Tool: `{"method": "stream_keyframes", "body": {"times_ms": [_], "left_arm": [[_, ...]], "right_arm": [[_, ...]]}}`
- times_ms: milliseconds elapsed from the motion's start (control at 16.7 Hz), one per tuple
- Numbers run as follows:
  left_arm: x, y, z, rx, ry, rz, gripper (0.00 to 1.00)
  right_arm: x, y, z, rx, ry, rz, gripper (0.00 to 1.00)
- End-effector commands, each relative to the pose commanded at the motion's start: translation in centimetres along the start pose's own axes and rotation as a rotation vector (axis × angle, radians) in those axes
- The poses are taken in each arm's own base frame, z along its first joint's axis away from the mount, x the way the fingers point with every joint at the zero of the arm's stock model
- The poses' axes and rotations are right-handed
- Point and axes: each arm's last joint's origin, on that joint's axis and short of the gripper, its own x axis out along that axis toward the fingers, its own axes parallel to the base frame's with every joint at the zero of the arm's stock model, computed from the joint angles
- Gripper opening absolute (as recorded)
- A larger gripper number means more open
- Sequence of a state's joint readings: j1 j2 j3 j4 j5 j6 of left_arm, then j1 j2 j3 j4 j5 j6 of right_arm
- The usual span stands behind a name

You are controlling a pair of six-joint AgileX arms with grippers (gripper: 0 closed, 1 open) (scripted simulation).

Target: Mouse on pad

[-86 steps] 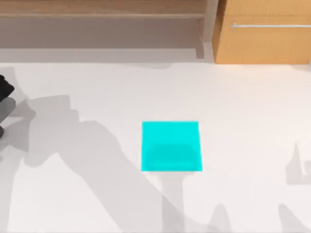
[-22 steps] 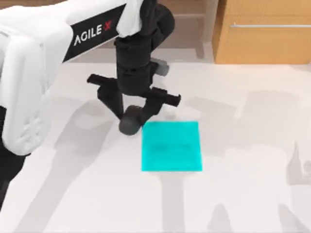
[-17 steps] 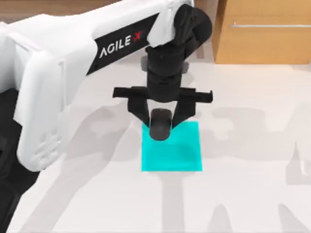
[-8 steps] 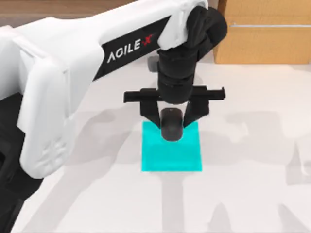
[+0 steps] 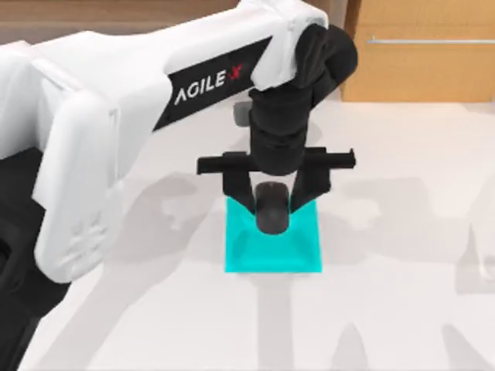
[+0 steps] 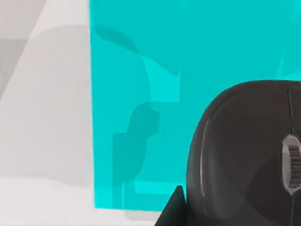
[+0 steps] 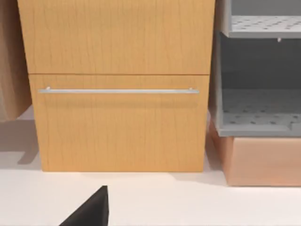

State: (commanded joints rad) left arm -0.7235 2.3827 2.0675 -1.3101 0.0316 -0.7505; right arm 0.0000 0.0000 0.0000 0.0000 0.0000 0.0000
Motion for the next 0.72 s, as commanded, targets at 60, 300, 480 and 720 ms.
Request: {"method": "stream_keyframes", "body": {"times_ms": [60,300,480,720], "left_arm": [[0.5,0.0,-0.1,-0.002,0.016,0.000,0.00],[1.8,0.1,-0.5,-0.001,0.069,-0.009,0.00],[1.8,0.0,-0.7,0.009,0.048,-0.022,0.00],[1.8,-0.4,-0.3,0.020,-0.031,-0.020,0.00]], "right_arm": [[0.0,0.0,0.0,0.000,0.000,0.000,1.00],[0.0,0.0,0.0,0.000,0.000,0.000,1.00],[0.0,0.0,0.0,0.000,0.000,0.000,1.00],[0.0,0.0,0.0,0.000,0.000,0.000,1.00]]}}
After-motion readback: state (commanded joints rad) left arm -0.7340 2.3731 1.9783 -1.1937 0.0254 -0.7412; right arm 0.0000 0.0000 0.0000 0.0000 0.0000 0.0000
